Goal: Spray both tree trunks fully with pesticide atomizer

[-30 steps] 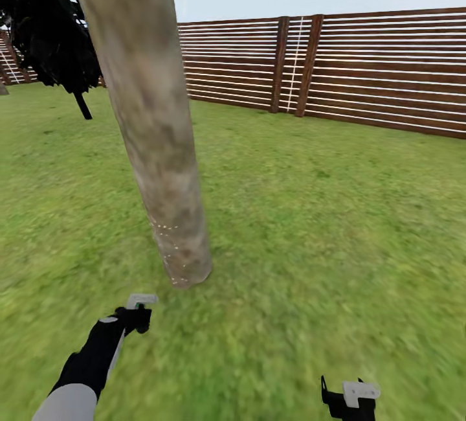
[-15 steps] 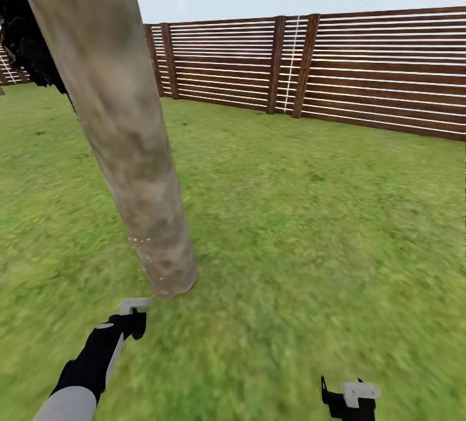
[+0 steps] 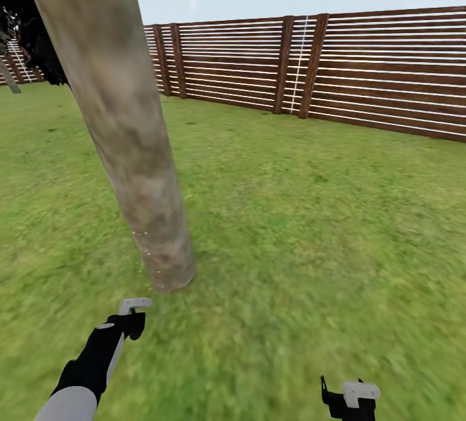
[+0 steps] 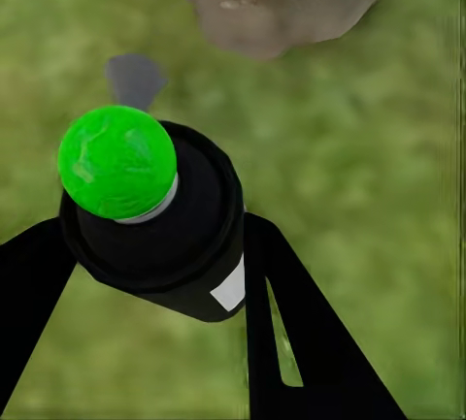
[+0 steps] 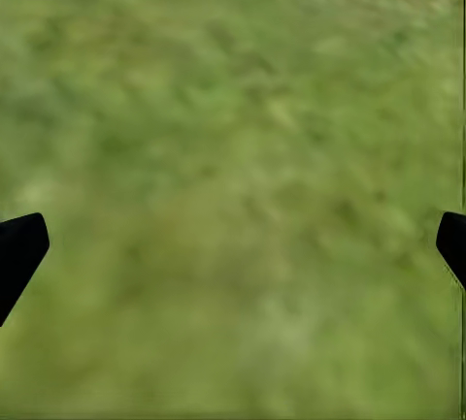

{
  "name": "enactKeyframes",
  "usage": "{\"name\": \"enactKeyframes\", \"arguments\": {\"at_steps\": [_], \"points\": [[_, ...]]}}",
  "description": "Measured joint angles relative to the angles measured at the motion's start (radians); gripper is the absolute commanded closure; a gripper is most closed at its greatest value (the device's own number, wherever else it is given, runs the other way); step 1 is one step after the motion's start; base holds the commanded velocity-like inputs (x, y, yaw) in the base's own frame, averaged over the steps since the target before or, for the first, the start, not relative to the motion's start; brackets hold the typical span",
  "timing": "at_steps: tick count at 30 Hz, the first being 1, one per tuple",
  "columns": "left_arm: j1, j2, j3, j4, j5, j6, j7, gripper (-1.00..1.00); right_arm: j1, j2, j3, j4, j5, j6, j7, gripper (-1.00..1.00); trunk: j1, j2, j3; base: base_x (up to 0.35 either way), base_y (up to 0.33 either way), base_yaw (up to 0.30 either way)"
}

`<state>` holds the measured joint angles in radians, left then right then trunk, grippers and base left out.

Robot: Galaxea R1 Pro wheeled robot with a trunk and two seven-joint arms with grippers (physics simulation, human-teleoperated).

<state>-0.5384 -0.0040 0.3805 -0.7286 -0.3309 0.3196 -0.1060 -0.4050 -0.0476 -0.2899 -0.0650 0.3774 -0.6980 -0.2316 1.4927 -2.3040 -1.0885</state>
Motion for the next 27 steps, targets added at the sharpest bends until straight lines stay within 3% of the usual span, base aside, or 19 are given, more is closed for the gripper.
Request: {"name": "enactKeyframes", "arguments": {"at_steps": [8, 16, 19, 21, 23, 27], "points": [[0.0, -0.014, 0.0, 0.0, -0.004, -0.001, 0.0, 1.0, 0.0, 0.0, 0.0, -0.001, 0.0, 0.0, -0.001, -1.0, 0.0, 0.0, 0.0, 0.0, -0.271, 0.011], [0.0, -0.012, -0.004, -0.006, -0.006, 0.008, -0.001, 1.0, 0.0, 0.0, 0.0, -0.001, 0.0, 0.001, -0.001, -1.0, 0.0, 0.0, 0.0, 0.033, -0.143, 0.249], [-0.001, -0.009, -0.007, -0.01, -0.01, 0.025, -0.003, 1.0, 0.0, 0.0, 0.0, -0.001, 0.0, 0.0, -0.001, -1.0, 0.0, 0.0, 0.0, 0.001, -0.002, 0.161], [-0.003, -0.006, -0.007, -0.009, -0.013, 0.087, -0.003, 1.0, 0.0, 0.0, 0.0, -0.001, 0.0, 0.0, -0.001, -1.0, 0.0, 0.0, 0.0, 0.0, 0.0, 0.021], [-0.004, -0.005, -0.033, -0.012, -0.011, 0.153, -0.004, 1.0, 0.0, 0.0, 0.0, 0.0, 0.0, 0.001, -0.002, -1.0, 0.0, 0.0, 0.0, 0.0, 0.0, 0.003], [-0.003, -0.008, -0.076, -0.012, -0.012, 0.162, -0.004, 1.0, 0.0, -0.002, -0.001, -0.001, 0.0, 0.0, -0.001, -1.0, 0.0, 0.0, 0.0, 0.0, -0.029, 0.0]]}}
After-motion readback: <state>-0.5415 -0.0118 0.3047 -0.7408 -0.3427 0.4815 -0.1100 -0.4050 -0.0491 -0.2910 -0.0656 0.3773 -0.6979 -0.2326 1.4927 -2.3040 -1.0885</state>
